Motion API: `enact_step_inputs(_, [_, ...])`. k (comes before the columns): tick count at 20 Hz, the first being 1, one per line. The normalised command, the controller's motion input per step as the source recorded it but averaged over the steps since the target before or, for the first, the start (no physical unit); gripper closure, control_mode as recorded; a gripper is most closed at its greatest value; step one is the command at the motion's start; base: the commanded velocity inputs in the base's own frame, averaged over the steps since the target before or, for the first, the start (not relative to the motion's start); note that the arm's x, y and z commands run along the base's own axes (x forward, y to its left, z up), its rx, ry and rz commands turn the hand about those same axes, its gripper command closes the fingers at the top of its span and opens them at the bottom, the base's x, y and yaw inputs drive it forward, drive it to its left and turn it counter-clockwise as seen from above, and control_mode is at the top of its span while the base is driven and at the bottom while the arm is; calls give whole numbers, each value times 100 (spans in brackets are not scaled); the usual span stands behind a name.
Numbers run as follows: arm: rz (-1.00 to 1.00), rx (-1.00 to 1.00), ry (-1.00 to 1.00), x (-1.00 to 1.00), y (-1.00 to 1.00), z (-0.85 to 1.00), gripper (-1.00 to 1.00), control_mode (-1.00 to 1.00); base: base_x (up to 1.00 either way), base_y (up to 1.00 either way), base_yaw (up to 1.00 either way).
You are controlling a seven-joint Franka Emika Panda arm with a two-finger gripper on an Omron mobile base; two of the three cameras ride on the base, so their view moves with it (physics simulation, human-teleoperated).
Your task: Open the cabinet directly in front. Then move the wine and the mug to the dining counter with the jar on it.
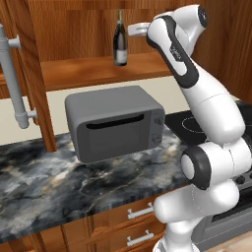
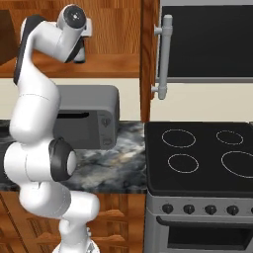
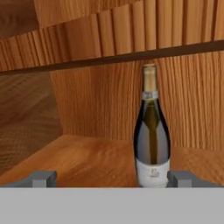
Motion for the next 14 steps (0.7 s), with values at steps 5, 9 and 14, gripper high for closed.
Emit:
enact_step_inputs(5, [0,-1,1,45,9,0,-100,-100,0,0,0])
enact_step_inputs(9, [0,-2,1,35,10,0,-100,-100,0,0,0])
enact_step_inputs(14, [0,-2,0,29,11,0,-100,-100,0,0,0])
